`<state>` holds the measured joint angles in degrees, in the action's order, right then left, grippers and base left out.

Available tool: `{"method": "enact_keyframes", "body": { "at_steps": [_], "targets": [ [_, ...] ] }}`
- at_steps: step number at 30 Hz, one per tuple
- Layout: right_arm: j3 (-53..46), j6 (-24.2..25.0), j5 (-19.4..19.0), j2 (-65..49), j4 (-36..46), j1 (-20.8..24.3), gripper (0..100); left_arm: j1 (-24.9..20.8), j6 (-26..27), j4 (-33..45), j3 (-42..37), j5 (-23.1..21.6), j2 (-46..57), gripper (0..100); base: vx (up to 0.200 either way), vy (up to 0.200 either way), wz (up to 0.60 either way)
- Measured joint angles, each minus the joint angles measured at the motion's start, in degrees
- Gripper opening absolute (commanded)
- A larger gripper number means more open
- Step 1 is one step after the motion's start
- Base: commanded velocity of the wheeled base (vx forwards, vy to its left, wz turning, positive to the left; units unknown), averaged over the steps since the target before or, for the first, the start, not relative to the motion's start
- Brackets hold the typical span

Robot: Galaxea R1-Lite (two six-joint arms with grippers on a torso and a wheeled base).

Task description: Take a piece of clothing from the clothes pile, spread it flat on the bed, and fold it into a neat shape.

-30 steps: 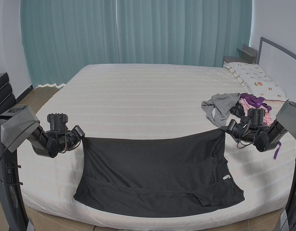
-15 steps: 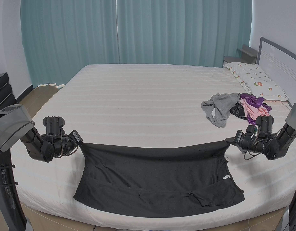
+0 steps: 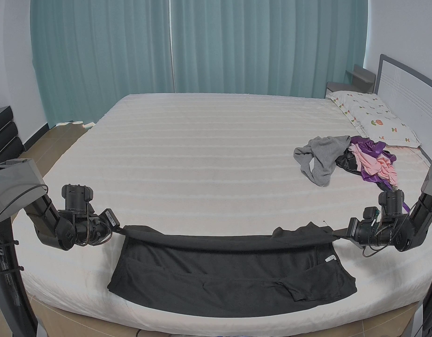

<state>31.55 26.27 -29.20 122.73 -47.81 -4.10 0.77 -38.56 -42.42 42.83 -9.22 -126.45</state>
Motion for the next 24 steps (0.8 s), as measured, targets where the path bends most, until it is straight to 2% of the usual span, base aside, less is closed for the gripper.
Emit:
{"method": "enact_keyframes", "body": {
  "at_steps": [11, 19, 20, 21, 22, 24],
  "targets": [
    [-3.2, -3.8, 0.0, 2.8, 0.0, 0.0, 0, -1.8, 1.3, 0.0, -5.1, 0.0, 0.5, 0, 0.000, 0.000, 0.00],
    [-4.2, -6.2, 0.4, 4.6, 0.0, 0.0, 0, -2.3, 1.3, 0.1, -6.0, 0.1, 0.2, 0, 0.000, 0.000, 0.00],
    [-4.2, -6.5, 0.5, 4.7, 0.1, 0.0, 0, -2.3, 1.3, 0.1, -6.1, 0.1, 0.2, 100, 0.000, 0.000, 0.00],
    [-4.3, -6.7, 0.5, 4.8, 0.1, 0.0, 0, -2.3, 1.3, 0.1, -6.1, 0.1, 0.2, 100, 0.000, 0.000, 0.00],
    [-4.4, -6.8, 0.6, 4.9, 0.1, 0.0, 100, -2.3, 1.3, 0.0, -6.3, 0.1, 0.2, 100, 0.000, 0.000, 0.00],
    [-4.7, -6.8, 0.6, 5.0, 0.1, 0.0, 100, -2.3, 1.3, 0.1, -6.5, 0.1, 0.2, 100, 0.000, 0.000, 0.00]
  ]
}}
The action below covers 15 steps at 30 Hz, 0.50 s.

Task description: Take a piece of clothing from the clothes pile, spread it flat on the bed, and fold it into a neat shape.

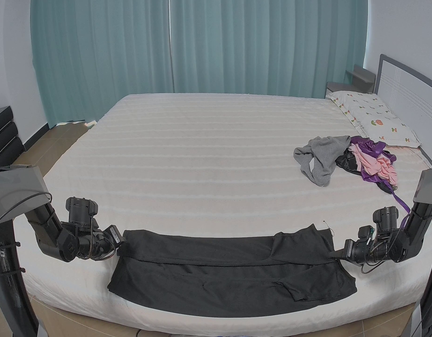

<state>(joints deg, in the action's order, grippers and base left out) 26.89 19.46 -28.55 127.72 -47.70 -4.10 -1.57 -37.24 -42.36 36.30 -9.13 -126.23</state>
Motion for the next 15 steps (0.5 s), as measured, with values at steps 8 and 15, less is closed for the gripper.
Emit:
{"method": "enact_keyframes", "body": {
  "at_steps": [8, 15],
  "targets": [
    [-0.4, 0.8, -0.1, -1.1, -0.1, -0.3, 100, 0.0, -0.1, 0.0, -0.8, 0.0, 1.2, 100, 0.000, 0.000, 0.00],
    [1.2, 4.7, -0.2, -3.5, -0.2, -1.6, 100, 0.2, -0.5, 0.1, 0.4, 0.0, 3.1, 100, 0.000, 0.000, 0.00]
  ]
}}
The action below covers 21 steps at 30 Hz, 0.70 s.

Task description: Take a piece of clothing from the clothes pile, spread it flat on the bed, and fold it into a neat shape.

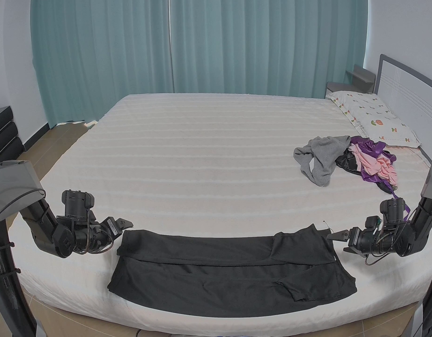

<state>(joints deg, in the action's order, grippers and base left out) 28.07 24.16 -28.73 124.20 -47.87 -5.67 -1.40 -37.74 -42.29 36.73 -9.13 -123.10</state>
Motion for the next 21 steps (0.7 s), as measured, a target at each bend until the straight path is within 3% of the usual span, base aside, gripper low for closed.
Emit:
{"method": "enact_keyframes", "body": {
  "at_steps": [5, 21],
  "targets": [
    [2.1, 3.2, 0.2, -0.3, 0.0, -0.2, 100, -0.2, -0.1, 0.1, 2.8, 0.0, -0.4, 100, 0.000, 0.000, 0.00],
    [8.2, 4.2, 2.5, 3.8, 0.0, 0.1, 100, -2.7, -1.0, -0.1, 13.0, 2.0, -10.8, 100, 0.000, 0.000, 0.00]
  ]
}}
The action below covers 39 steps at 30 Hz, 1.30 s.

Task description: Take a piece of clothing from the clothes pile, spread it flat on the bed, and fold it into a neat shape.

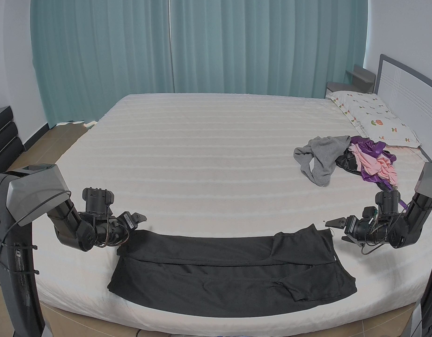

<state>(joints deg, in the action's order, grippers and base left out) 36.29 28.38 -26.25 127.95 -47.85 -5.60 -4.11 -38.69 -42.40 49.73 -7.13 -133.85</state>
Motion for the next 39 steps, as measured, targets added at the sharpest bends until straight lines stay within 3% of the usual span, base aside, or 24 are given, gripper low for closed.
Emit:
{"method": "enact_keyframes", "body": {
  "at_steps": [1, 2, 13, 39],
  "targets": [
    [0.2, 0.0, 0.3, 0.2, 0.0, 0.0, 100, 0.0, 0.0, 0.0, 0.1, 0.0, -0.3, 100, 0.000, 0.000, 0.00],
    [0.5, 0.0, 0.6, 0.4, 0.0, 0.1, 100, -0.1, 0.0, 0.0, 0.1, 0.1, -0.5, 0, 0.000, 0.000, 0.00],
    [2.9, 0.1, 1.6, 2.9, -0.1, 0.3, 100, 0.5, -4.0, -0.2, -0.3, 5.5, -0.9, 0, 0.000, 0.000, 0.00],
    [7.5, 0.2, 1.8, 7.5, 0.0, 1.2, 100, 1.4, -4.7, -5.3, -4.6, 8.0, 1.3, 0, 0.000, 0.000, 0.00]
  ]
}}
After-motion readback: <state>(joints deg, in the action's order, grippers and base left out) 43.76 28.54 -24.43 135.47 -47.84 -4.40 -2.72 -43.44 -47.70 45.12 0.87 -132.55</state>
